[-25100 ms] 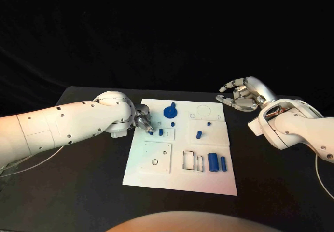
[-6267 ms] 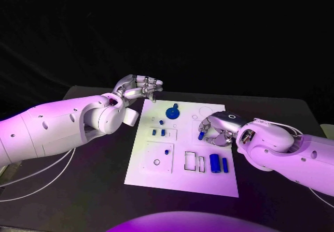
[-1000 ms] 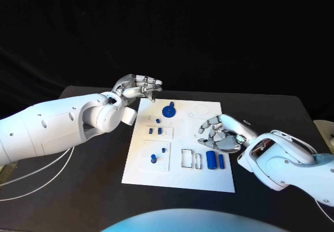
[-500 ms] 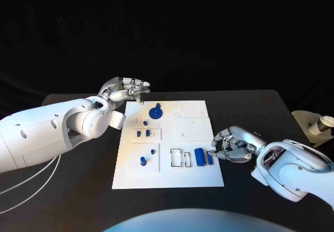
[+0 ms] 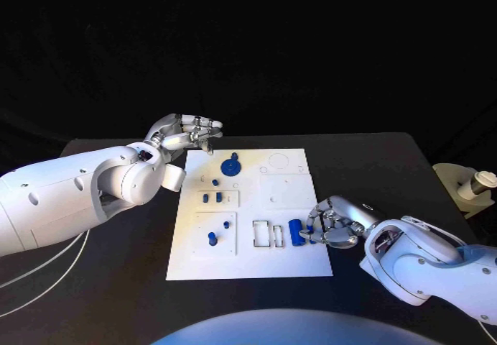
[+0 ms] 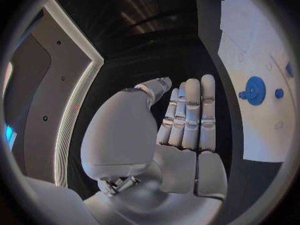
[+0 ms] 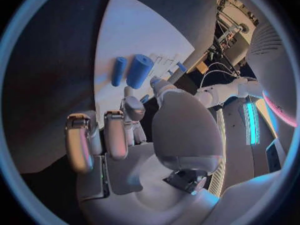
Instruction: Assemble the parts on the task board
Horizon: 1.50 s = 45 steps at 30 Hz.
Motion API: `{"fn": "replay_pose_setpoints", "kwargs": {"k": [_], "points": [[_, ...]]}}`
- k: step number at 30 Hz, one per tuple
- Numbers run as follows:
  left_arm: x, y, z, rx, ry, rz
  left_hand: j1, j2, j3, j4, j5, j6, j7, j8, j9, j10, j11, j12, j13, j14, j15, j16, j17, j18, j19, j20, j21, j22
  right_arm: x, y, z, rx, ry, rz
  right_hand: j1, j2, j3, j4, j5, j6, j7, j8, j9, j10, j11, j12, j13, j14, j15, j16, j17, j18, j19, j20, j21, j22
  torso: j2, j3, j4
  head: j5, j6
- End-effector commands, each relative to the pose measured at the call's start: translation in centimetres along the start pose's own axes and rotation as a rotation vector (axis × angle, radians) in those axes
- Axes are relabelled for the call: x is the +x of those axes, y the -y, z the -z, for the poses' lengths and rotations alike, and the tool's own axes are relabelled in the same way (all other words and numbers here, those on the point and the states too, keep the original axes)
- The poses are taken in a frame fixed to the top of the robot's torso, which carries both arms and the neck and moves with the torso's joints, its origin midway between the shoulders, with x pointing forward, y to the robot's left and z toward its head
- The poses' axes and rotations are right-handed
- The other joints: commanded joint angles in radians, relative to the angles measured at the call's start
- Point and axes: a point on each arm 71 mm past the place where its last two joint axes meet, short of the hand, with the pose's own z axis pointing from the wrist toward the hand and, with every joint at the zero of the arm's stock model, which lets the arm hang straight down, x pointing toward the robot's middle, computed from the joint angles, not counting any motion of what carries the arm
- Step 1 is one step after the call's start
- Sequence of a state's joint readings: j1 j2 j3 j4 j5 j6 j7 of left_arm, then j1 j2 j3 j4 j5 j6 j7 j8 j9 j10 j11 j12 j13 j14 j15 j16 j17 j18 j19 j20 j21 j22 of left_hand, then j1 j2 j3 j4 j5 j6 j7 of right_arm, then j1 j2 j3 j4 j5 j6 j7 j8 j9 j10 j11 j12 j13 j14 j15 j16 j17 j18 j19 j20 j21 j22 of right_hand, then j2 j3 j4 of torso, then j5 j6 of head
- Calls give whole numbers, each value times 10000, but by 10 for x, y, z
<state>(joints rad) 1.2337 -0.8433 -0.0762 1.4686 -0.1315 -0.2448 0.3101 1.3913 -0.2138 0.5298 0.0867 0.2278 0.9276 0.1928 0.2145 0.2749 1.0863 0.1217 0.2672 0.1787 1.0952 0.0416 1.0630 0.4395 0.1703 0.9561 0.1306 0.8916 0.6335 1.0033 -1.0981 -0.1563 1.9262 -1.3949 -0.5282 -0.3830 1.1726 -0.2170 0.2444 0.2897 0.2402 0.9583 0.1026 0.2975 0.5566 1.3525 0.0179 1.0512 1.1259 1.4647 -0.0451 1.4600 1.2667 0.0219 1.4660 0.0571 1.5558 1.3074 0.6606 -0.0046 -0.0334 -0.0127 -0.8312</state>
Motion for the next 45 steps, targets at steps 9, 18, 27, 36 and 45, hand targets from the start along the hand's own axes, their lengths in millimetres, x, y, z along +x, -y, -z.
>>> {"fn": "replay_pose_setpoints", "kwargs": {"k": [9,18,27,36,45], "points": [[2,1,0,38,-203,109,7,61,-61,-15,18,-48,-5,-32,-17,-60,-29,57,13,-59,8,19,-13,133,26,64,-43,-11,8,-2,-8,153,117,376,-1,53,-204,15,41,-35,-32,31,33,-3,9,34,57,565,-64,62,16,-192,1008,-35,30,2596,34,-29,34,31,-9],[2,1,0,0,-225,116,-15,74,-70,8,21,-50,-2,-29,-18,-73,-26,76,17,-63,13,23,-16,132,25,68,-50,-15,25,-5,-13,237,-700,762,-192,139,-575,18,-132,38,-58,108,94,-48,-3,82,197,557,-68,70,6,-193,1010,-30,37,2599,56,-34,57,55,-48],[1,0,1,-41,-221,116,-15,74,-70,8,21,-50,-2,-29,-18,-73,-26,76,17,-63,13,23,-16,132,25,68,-50,-15,37,-5,-14,456,-1297,1303,-208,238,-899,14,-178,217,-126,267,188,-102,-56,12,218,547,-106,66,-13,-191,1007,-53,28,2597,62,-42,69,76,-62],[0,0,1,-67,-223,117,-28,78,-77,21,21,-54,-1,-29,-20,-84,-24,86,19,-65,16,25,-18,132,24,70,-54,-18,34,-9,-14,357,-560,1064,462,595,-826,-66,333,452,-252,523,346,100,-171,353,572,576,-199,128,135,-219,1048,-125,150,2634,82,-44,89,63,-25],[-1,0,2,-79,-203,111,-28,78,-77,21,21,-54,-1,-29,-20,-84,-24,86,19,-65,16,25,-18,132,24,70,-54,-18,18,-21,-6,-89,496,38,990,967,-396,-21,54,658,-414,757,509,423,-316,917,1077,631,-321,250,458,-219,1048,-240,150,2634,87,-57,91,59,34]]}}
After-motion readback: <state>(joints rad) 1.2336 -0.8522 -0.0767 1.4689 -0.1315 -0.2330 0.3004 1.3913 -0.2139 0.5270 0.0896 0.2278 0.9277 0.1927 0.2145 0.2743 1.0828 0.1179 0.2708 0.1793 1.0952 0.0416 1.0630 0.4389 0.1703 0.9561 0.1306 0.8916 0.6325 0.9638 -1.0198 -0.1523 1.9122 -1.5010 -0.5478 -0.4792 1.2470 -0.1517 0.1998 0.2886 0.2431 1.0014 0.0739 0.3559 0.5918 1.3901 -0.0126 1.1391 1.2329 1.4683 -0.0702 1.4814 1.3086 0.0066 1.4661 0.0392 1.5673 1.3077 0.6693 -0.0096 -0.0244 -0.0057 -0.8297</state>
